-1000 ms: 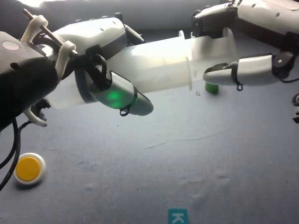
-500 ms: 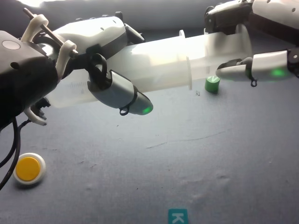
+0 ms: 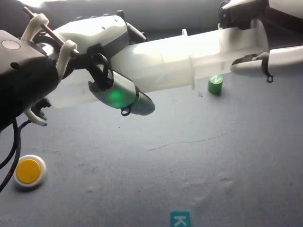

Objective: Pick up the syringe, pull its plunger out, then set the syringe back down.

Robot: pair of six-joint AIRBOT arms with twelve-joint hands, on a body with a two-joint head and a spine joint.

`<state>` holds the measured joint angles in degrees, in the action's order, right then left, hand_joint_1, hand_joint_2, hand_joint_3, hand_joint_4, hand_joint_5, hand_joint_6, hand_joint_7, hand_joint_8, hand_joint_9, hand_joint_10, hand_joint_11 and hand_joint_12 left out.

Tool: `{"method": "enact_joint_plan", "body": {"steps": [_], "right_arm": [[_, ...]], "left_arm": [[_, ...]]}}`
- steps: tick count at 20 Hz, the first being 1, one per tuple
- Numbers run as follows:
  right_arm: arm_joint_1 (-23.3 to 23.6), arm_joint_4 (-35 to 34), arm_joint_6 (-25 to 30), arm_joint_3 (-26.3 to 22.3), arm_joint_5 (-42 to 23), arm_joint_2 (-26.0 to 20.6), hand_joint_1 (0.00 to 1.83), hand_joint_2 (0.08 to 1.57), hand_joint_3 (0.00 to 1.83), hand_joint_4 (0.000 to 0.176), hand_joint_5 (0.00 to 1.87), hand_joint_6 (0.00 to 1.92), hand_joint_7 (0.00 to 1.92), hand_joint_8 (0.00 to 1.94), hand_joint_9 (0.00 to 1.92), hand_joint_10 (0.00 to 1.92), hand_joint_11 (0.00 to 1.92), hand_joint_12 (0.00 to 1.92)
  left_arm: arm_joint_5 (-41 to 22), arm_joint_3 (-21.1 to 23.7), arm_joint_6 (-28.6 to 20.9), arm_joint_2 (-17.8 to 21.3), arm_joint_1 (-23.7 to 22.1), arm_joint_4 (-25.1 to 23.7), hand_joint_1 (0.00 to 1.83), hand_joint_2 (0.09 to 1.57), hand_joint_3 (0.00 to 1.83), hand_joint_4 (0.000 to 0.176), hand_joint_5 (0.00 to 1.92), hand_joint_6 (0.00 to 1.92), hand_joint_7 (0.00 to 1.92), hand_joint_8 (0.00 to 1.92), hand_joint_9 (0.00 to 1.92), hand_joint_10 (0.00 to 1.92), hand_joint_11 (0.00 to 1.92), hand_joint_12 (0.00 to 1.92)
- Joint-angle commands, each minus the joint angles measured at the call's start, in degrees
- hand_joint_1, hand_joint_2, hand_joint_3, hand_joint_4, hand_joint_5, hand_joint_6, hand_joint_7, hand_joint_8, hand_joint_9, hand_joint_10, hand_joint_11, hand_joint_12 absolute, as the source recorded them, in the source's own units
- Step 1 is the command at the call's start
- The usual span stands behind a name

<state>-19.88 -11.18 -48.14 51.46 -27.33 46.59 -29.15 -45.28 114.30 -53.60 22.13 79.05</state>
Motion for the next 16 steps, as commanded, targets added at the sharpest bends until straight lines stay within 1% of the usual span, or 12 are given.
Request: {"method": "enact_joint_plan", "body": {"steps": [1,2,4,5,6,7,8,9,10,11,15,16], "right_arm": [[0.9,-0.4,-0.4,0.5,-7.0,-1.2,1.13,1.32,0.00,0.000,0.58,1.56,0.66,1.54,0.53,1.40,0.13,1.60],[1.0,-0.4,-0.3,0.5,-7.0,-1.4,1.09,1.33,0.00,0.007,0.58,1.56,0.66,1.54,0.55,1.29,0.14,1.58],[1.1,-0.4,-0.3,0.5,-6.9,-1.7,1.10,1.31,0.00,0.020,0.62,1.53,0.67,1.51,0.56,1.24,0.12,1.57],[1.3,-0.4,-0.3,0.5,-6.7,-1.8,1.27,1.29,0.00,0.000,0.63,1.50,0.69,1.47,0.58,1.54,0.13,1.59],[1.5,-0.4,-0.2,0.5,-6.6,-2.0,1.30,1.28,0.00,0.000,0.63,1.50,0.70,1.46,0.58,1.60,0.13,1.59],[1.6,-0.4,-0.1,0.5,-6.6,-2.1,1.31,1.28,0.00,0.000,0.64,1.48,0.72,1.45,0.59,1.60,0.13,1.60],[1.7,-0.4,0.1,0.5,-6.6,-2.4,1.31,1.28,0.00,0.000,0.62,1.50,0.72,1.45,0.59,1.60,0.13,1.60],[1.7,-0.4,0.1,0.5,-6.6,-2.6,1.14,1.30,0.00,0.000,0.61,1.52,0.69,1.49,0.56,1.35,0.12,1.58],[1.7,-0.4,0.1,0.5,-6.6,-2.8,1.10,1.31,0.00,0.010,0.61,1.52,0.67,1.52,0.55,1.27,0.12,1.59],[1.7,-0.4,0.1,0.5,-6.6,-2.9,1.27,1.29,0.00,0.000,0.61,1.51,0.69,1.48,0.57,1.56,0.11,1.61],[2.0,-0.4,0.2,0.5,-6.6,-4.2,1.31,1.29,0.00,0.000,0.58,1.55,0.69,1.47,0.58,1.63,0.10,1.61],[2.1,-0.4,0.4,0.5,-6.6,-4.6,1.31,1.29,0.00,0.000,0.58,1.54,0.71,1.45,0.59,1.62,0.12,1.60]], "left_arm": [[-3.3,-0.3,0.9,0.3,-0.9,-2.8,1.23,1.13,0.00,0.000,0.95,0.88,0.97,1.18,0.87,0.73,0.55,1.17],[-3.3,-0.3,0.9,0.3,-0.9,-2.8,1.22,1.14,0.00,0.000,0.93,0.93,0.94,1.21,0.86,0.73,0.53,1.19],[-3.3,-0.3,0.9,0.3,-0.9,-2.8,1.24,1.12,0.00,0.000,0.97,0.87,0.98,1.16,0.89,0.76,0.57,1.20],[-3.3,-0.3,0.9,0.3,-0.9,-2.8,1.23,1.13,0.00,0.000,0.94,0.92,0.97,1.17,0.87,0.75,0.55,1.19],[-3.3,-0.3,0.9,0.3,-0.9,-2.8,1.22,1.14,0.00,0.000,0.92,0.96,0.95,1.18,0.85,0.74,0.53,1.19],[-3.3,-0.3,0.9,0.3,-0.9,-2.8,1.23,1.13,0.00,0.000,0.94,0.93,0.97,1.17,0.87,0.75,0.55,1.19],[-3.3,-0.3,0.9,0.3,-0.9,-2.8,1.22,1.14,0.00,0.000,0.92,0.95,0.95,1.20,0.86,0.76,0.53,1.21],[-3.3,-0.3,0.9,0.3,-0.9,-2.8,1.22,1.15,0.00,0.000,0.92,0.95,0.94,1.22,0.85,0.78,0.52,1.25],[-3.3,-0.3,0.9,0.3,-0.9,-2.8,1.22,1.15,0.00,0.000,0.92,0.96,0.93,1.22,0.85,0.79,0.51,1.25],[-3.3,-0.3,0.9,0.3,-1.0,-2.8,1.22,1.15,0.00,0.000,0.93,0.94,0.93,1.23,0.84,0.81,0.51,1.25],[-3.3,-0.3,0.9,0.3,-1.1,-2.8,1.23,1.13,0.00,0.000,0.96,0.87,0.96,1.19,0.86,0.81,0.54,1.21],[-3.3,-0.3,0.9,0.3,-1.1,-2.8,1.22,1.14,0.00,0.000,0.93,0.93,0.93,1.23,0.84,0.80,0.53,1.20]]}}
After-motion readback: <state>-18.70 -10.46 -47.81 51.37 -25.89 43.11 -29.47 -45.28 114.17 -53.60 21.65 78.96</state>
